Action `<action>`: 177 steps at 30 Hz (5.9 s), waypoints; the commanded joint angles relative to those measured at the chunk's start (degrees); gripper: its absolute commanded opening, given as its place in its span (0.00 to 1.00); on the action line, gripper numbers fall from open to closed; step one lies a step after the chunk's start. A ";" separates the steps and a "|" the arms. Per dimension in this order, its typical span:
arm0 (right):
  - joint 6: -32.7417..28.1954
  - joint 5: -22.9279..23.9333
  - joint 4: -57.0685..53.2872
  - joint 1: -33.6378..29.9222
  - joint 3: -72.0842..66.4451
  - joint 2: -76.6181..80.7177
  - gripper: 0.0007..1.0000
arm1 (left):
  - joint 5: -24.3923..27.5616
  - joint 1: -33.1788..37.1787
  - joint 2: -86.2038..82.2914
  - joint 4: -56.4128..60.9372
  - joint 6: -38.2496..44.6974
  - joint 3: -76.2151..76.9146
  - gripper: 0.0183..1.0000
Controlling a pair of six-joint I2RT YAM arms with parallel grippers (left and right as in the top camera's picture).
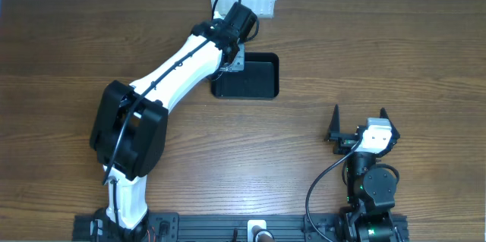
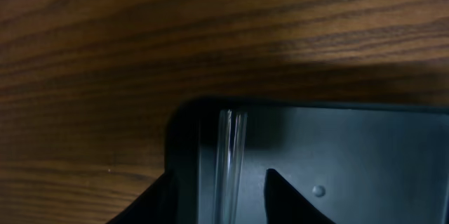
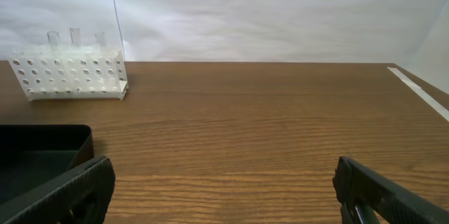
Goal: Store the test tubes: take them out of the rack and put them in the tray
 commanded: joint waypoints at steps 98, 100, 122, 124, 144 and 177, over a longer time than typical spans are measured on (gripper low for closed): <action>-0.02 -0.24 -0.07 -0.46 -0.35 -0.52 0.99 | -4.98 -1.97 -13.77 -9.55 -3.93 16.17 0.10; -0.02 -0.24 -0.07 -0.46 -0.35 -0.52 0.99 | -4.55 -2.69 -12.74 -10.08 -5.62 13.46 0.11; -0.02 -0.24 -0.07 -0.46 -0.35 -0.52 0.99 | -2.23 -4.20 5.01 -8.00 -8.13 10.40 0.12; -0.02 -0.24 -0.07 -0.46 -0.35 -0.52 0.99 | -2.21 -4.20 5.79 -7.63 -7.34 10.40 0.12; -0.02 -0.24 -0.07 -0.46 -0.35 -0.52 0.99 | -14.38 -4.92 -18.14 7.13 2.49 0.61 0.62; -0.02 -0.24 -0.07 -0.46 -0.35 -0.52 0.99 | 12.81 27.65 -112.85 52.09 22.71 -88.78 1.00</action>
